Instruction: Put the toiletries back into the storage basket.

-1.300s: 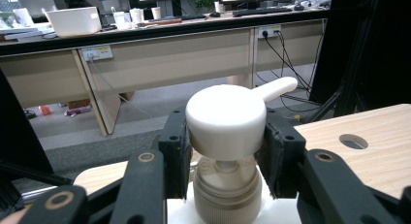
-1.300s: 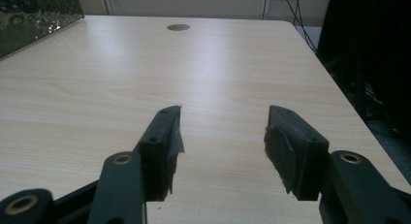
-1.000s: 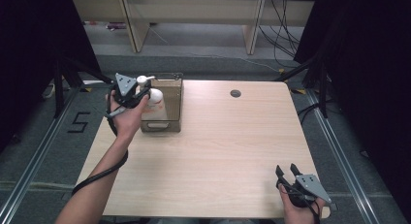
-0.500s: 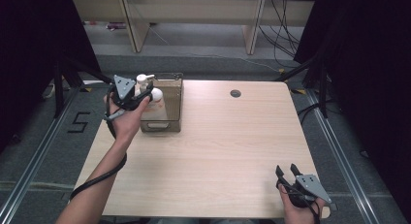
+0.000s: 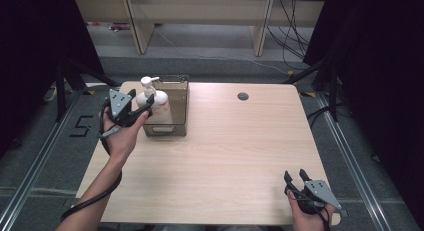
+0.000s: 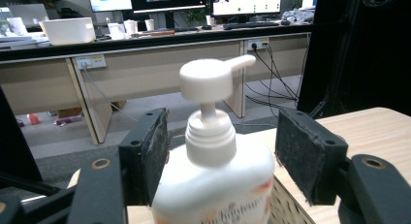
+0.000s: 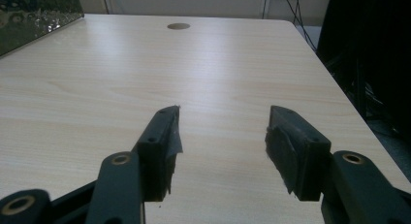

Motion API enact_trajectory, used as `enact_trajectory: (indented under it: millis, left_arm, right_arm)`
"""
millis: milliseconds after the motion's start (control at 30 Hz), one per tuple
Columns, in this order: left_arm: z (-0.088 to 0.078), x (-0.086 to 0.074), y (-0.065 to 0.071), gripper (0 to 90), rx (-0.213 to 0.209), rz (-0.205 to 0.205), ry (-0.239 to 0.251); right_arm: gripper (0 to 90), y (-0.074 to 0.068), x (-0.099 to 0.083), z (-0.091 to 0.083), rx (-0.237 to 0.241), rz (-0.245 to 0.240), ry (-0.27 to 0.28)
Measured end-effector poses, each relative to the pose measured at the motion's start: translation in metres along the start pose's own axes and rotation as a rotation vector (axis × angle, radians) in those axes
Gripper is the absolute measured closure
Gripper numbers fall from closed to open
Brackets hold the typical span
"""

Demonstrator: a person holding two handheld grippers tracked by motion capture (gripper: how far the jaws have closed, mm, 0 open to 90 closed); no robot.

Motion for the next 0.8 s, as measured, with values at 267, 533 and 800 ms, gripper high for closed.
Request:
enact_trajectory:
  millis: [267,533,800]
  left_arm:
    - [-0.021,-0.02,0.001,36.4,-0.017,-0.008,0.001]
    - [-0.042,-0.06,-0.002,36.0,-0.015,-0.022,-0.024]
    - [-0.054,-0.113,-0.003,35.6,-0.032,-0.027,-0.075]
  right_arm:
    - [46.3,0.0,0.0,-0.001,-0.01,0.009,0.009]
    - [46.1,0.002,0.0,-0.002,-0.014,0.017,0.011]
    - [46.0,0.002,0.0,-0.002,-0.014,0.018,0.008]
Point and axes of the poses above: each handheld gripper's, and its own axes: z roughly forward along the jaws, x roughly out of its top, y roughly to its right, the point moved 9 cm from there along z, roughly forward along the jaws, and after that the axes turned 5 degrees about x, right-handed, at the moved point
